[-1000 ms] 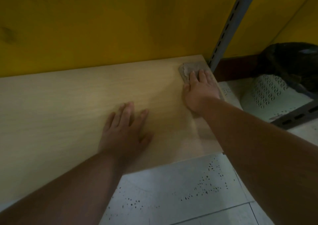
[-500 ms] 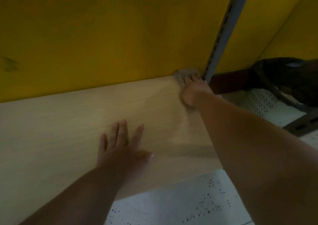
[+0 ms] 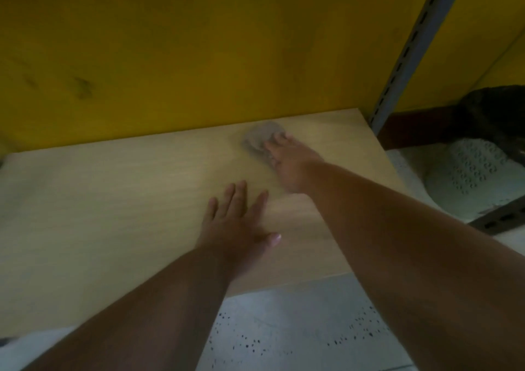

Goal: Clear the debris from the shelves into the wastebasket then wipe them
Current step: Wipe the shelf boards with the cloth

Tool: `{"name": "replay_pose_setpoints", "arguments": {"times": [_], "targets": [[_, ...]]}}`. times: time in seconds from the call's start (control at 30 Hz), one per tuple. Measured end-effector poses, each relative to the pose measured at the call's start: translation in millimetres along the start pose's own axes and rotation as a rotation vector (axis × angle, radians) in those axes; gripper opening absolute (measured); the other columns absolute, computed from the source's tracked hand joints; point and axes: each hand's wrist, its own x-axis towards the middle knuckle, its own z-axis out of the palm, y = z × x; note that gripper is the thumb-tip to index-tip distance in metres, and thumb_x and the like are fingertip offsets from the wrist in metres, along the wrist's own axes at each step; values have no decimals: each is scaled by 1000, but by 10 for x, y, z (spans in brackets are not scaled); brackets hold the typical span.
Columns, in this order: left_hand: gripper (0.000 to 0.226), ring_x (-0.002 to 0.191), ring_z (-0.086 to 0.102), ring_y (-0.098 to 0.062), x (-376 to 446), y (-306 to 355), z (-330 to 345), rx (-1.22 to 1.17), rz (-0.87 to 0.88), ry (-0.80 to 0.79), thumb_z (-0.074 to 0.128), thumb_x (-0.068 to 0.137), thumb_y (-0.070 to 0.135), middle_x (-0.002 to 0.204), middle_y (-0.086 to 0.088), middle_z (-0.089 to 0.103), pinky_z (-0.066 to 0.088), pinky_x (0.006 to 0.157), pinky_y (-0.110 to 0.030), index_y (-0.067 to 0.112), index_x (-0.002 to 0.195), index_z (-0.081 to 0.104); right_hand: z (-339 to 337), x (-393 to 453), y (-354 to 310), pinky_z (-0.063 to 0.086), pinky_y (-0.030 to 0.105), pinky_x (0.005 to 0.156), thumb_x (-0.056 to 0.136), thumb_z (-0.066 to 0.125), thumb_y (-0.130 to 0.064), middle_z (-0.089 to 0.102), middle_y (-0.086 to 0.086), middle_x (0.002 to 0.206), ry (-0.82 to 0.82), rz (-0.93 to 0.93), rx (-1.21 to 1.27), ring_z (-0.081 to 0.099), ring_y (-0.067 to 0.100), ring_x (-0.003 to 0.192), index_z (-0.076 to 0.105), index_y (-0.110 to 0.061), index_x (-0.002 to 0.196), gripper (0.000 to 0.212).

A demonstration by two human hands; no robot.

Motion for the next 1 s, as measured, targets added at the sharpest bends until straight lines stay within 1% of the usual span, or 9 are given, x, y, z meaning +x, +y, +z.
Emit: {"name": "replay_pose_setpoints", "arguments": {"times": [0.1,0.17,0.3,0.37,0.47,0.6,0.77,0.87,1.0], "targets": [[80,151,-16,-22,-229,-396,-46,16,22,68,34,93,67,165,-5,-17,-4,122,-39,36,156,-4,52,79,183,6,41,121,98,18,-17,16,10,160,6,62,-147,8,31,147,21,-6,152,56],[78,151,-14,-24,-449,-766,-77,23,-57,107,21,90,71,165,-4,-14,-5,120,-38,37,156,-3,26,153,151,9,40,120,96,14,-21,15,11,160,-14,147,-119,8,29,148,23,-8,152,58],[91,151,-13,-25,-874,-1408,-61,38,-249,134,-12,74,71,166,-8,-11,-5,121,-40,34,157,-3,7,240,-22,17,45,119,97,37,-19,16,12,160,52,340,51,14,31,147,24,-16,152,57],[93,152,-11,-26,-1021,-1662,1,17,-319,152,-11,75,72,166,-9,-10,-4,121,-41,32,158,1,48,445,-124,15,46,119,95,38,-23,14,12,161,14,356,41,11,32,147,22,-16,153,61],[89,151,-11,-25,-1230,-1973,140,2,-376,168,-6,79,73,165,-10,-8,-6,119,-39,31,158,1,90,798,-436,13,49,119,87,21,-35,11,16,160,-52,360,-23,9,36,147,12,-13,155,72],[84,151,-12,-22,-1424,-2205,260,-21,-350,169,-9,82,74,165,-9,-9,-7,119,-37,35,156,-5,58,992,-1067,13,44,120,97,32,-28,7,14,161,-39,306,-25,7,34,147,8,-13,155,64],[90,151,-16,-25,-1523,-2587,147,-43,-521,151,-9,76,73,164,-8,-17,-5,121,-42,32,156,-10,139,1275,-2180,15,49,119,95,37,-14,8,12,162,-12,-22,-62,6,35,148,16,-16,155,64],[82,149,-19,-27,-1625,-2865,118,-23,-578,66,0,86,74,162,-11,-23,-6,121,-43,31,154,-17,166,1390,-2733,6,46,121,95,34,-8,-10,7,163,-51,-66,-87,-9,32,149,-1,-17,156,71],[81,148,-24,-25,-1660,-2969,143,-37,-575,22,3,85,74,160,-10,-28,-7,121,-42,35,151,-24,156,1466,-2965,5,43,121,98,28,-11,-11,8,163,-10,-76,-64,-9,28,149,-2,-16,155,65]]}}
